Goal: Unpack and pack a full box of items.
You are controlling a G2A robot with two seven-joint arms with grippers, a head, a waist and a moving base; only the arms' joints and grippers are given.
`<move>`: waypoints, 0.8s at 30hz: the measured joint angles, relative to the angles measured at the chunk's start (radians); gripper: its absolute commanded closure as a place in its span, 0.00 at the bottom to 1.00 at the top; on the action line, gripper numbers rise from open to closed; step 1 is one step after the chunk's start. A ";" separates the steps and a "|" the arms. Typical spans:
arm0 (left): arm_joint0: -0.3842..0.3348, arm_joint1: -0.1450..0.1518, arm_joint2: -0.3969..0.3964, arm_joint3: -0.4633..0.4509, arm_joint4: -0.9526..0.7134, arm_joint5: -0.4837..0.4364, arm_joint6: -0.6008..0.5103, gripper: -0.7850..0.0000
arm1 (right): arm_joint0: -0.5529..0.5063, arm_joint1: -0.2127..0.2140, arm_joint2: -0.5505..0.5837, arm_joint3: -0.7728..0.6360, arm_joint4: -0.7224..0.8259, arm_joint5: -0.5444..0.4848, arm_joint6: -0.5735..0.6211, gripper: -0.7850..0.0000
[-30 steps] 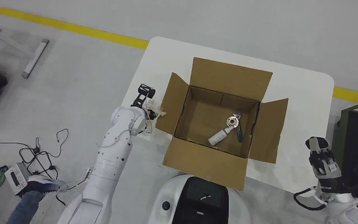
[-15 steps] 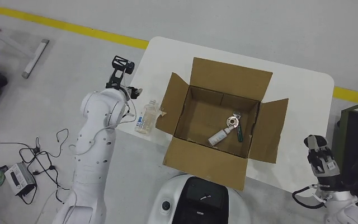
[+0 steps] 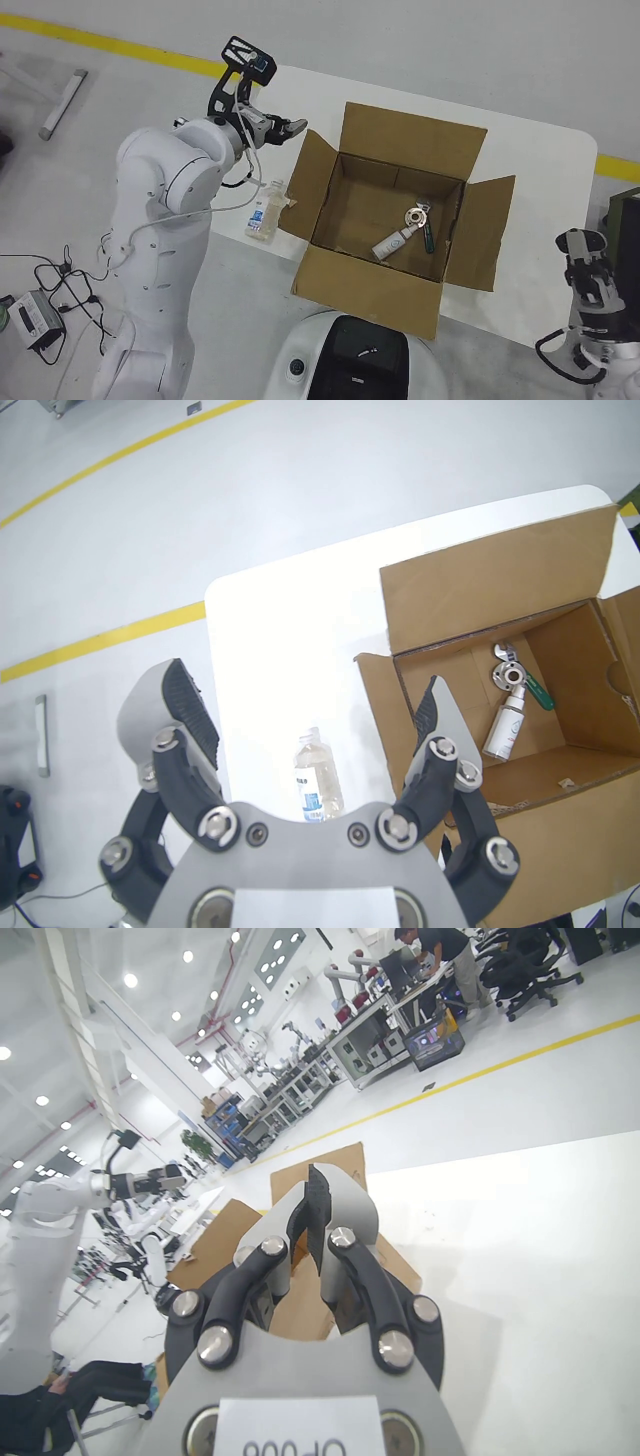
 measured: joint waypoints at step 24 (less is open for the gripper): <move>-0.004 0.011 0.024 0.036 -0.034 0.023 0.030 0.00 | 0.038 0.020 -0.173 -0.022 0.058 0.233 0.376 0.66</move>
